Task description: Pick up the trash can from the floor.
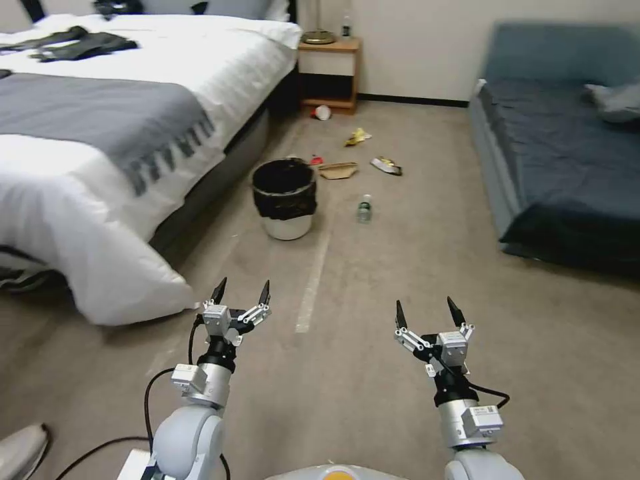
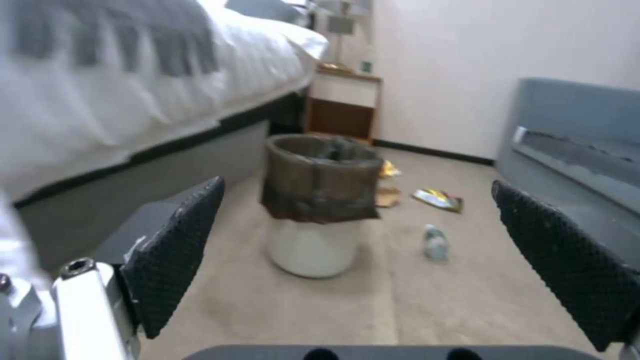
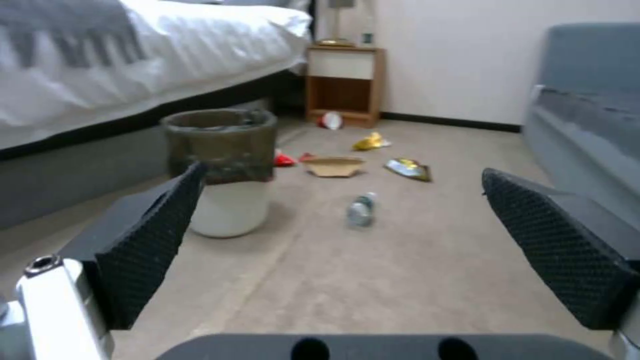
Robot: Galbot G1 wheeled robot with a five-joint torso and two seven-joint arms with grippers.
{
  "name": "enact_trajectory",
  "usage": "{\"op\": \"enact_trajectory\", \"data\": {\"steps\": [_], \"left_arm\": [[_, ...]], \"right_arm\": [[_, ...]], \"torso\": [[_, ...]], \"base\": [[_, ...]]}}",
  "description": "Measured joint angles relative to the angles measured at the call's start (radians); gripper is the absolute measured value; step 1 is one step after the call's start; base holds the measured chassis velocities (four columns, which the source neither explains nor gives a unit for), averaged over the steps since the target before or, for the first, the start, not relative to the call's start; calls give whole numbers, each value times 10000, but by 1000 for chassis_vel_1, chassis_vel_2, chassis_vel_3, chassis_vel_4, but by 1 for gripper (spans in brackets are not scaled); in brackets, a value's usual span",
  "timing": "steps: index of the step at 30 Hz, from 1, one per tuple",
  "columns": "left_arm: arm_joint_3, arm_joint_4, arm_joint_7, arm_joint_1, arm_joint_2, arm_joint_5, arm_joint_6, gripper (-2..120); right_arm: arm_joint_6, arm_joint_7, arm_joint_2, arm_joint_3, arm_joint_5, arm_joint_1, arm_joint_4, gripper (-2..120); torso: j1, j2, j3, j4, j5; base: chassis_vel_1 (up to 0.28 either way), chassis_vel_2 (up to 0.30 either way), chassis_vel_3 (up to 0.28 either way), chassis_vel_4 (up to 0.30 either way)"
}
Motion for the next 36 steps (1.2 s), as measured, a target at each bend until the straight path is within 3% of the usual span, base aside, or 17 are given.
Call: {"op": "enact_trajectory", "data": {"steps": [24, 36], "left_arm": [[3, 2, 46, 13, 25, -174, -139, 100], [-4, 47, -60, -22, 30, -186, -135, 100]], "right_arm": [[104, -255, -1, 54, 9, 103, -207, 100], [73, -245, -1, 12, 35, 268, -394, 100]], "torso": [[0, 0, -2, -3, 0], [0, 0, 0, -3, 0]], "base": [[12, 13, 13, 11], [-124, 107, 114, -113]]}}
